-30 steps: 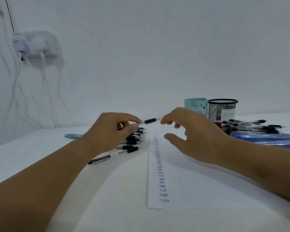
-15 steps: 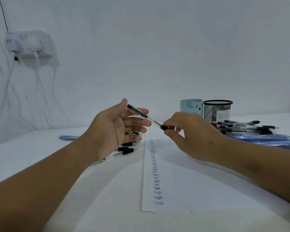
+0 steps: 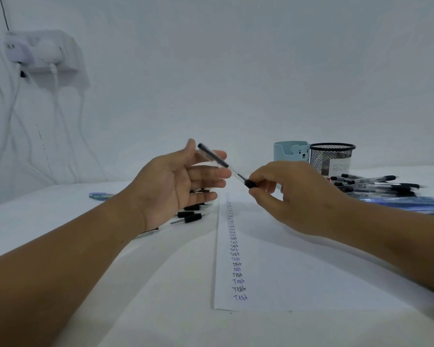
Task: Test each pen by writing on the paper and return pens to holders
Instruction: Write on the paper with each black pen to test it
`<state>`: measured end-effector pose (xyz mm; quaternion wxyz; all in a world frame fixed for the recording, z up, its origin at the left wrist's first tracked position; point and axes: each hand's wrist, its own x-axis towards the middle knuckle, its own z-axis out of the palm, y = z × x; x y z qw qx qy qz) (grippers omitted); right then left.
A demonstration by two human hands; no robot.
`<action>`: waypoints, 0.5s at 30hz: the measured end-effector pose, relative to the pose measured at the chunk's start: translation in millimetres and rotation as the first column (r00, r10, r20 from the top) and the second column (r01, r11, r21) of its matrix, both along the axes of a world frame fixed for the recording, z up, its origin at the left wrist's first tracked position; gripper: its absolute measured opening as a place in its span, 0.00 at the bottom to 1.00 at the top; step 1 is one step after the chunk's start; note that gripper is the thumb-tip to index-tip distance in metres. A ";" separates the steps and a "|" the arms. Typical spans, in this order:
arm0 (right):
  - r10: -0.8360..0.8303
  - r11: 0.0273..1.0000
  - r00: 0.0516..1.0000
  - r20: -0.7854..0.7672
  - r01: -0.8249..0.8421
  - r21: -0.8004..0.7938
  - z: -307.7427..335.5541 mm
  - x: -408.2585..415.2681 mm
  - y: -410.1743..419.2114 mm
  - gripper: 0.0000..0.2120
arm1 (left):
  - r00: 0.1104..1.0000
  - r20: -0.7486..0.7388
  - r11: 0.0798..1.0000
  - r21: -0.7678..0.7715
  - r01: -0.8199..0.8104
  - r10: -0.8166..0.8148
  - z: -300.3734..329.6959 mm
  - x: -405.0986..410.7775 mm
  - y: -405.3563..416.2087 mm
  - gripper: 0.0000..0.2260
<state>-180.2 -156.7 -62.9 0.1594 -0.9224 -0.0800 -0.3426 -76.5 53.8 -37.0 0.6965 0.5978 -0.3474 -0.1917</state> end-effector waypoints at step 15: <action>0.715 0.577 0.620 -0.324 -0.260 0.775 -4.5 -39.2 58.7 0.04 | 0.677 0.606 0.704 0.687 -0.180 -0.419 -10.7 -13.2 -0.4 0.11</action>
